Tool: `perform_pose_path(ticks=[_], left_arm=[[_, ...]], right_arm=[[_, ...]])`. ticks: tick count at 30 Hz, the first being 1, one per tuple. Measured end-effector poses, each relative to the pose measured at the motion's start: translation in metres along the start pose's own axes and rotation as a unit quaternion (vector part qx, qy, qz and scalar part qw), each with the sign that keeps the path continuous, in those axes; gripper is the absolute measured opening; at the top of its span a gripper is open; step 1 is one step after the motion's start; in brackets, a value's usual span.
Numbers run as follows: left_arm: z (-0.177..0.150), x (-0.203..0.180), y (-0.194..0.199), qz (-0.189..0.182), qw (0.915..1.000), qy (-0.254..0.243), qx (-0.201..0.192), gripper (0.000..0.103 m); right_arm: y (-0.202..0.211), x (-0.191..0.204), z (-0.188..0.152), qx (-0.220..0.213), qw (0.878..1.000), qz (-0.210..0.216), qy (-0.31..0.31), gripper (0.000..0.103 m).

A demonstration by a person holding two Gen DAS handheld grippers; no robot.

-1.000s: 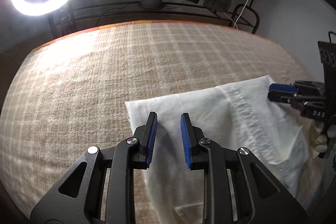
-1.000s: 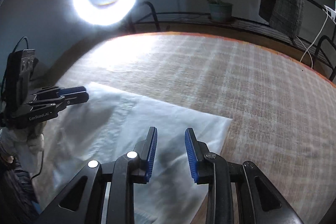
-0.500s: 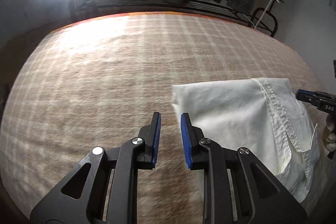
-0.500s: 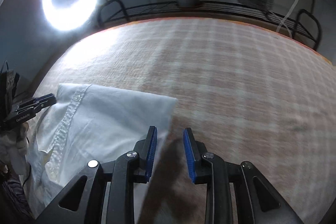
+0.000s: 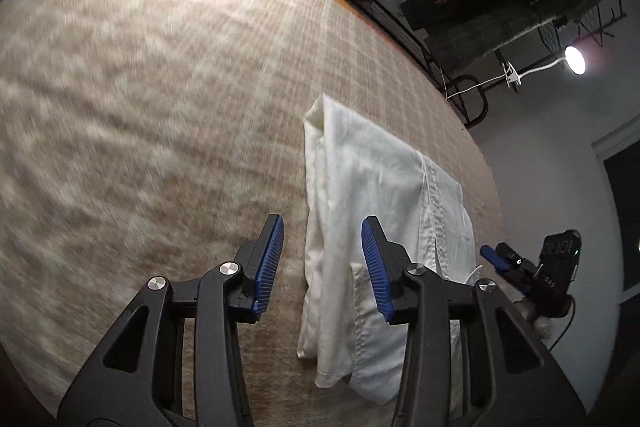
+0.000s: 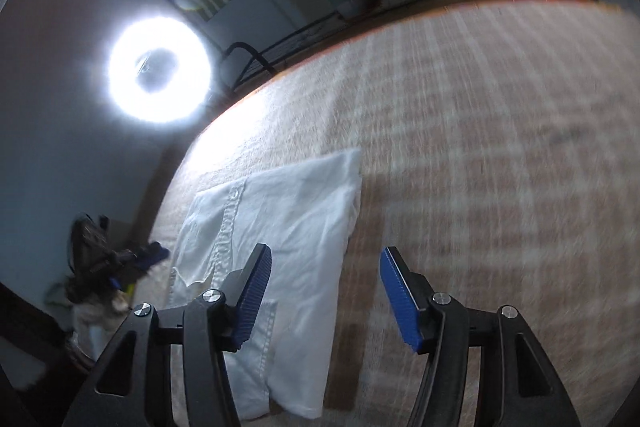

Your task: Fold small clothes

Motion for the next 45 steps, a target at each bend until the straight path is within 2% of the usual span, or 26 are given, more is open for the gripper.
perform_pose_path(ticks=[6, 10, 14, 21, 24, 28, 30, 37, 45], left_arm=[[-0.004, 0.011, -0.021, -0.037, 0.9982, 0.035, 0.032, 0.041], [0.000, 0.011, -0.025, -0.056, 0.9971, 0.044, 0.029, 0.041], [0.004, 0.009, -0.027, -0.057, 0.9973, 0.039, 0.026, 0.040], [0.010, -0.006, -0.039, -0.036, 0.9987, 0.018, 0.031, 0.025], [0.010, -0.016, -0.042, -0.010, 0.9996, -0.002, 0.028, 0.017], [0.005, -0.037, -0.042, 0.038, 0.9984, -0.041, 0.011, 0.013], [0.003, -0.043, -0.040, 0.049, 0.9974, -0.053, 0.005, 0.011], [-0.007, -0.066, -0.028, 0.065, 0.9939, -0.088, -0.016, 0.009], [-0.017, -0.100, -0.033, 0.048, 0.9919, -0.117, -0.018, 0.009]], right_arm=[[-0.020, -0.017, -0.010, 0.025, 0.998, 0.046, -0.029, 0.050], [-0.034, -0.023, -0.014, 0.033, 0.996, 0.072, -0.042, 0.044], [-0.042, -0.025, -0.015, 0.028, 0.992, 0.105, -0.058, 0.040], [-0.058, -0.010, -0.008, 0.037, 0.991, 0.116, -0.054, 0.034], [-0.056, 0.000, -0.008, 0.038, 0.994, 0.091, -0.044, 0.028], [-0.050, 0.018, -0.007, 0.032, 0.998, 0.046, -0.019, 0.019], [-0.046, 0.032, -0.008, 0.027, 0.999, 0.024, -0.003, 0.015], [-0.031, 0.071, -0.009, 0.011, 0.998, -0.037, 0.052, 0.012], [0.000, 0.089, -0.013, -0.007, 0.991, -0.085, 0.099, 0.011]])
Point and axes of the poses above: each gripper's, at about its wrist camera, not at the fingertips, and y roughly against the way its jaws point, x to its left, z to its top, the point moved 2 cm from there along -y, roughly the way its jaws point, and after that the axes turned 14 degrees about x, right-handed, at the moved point
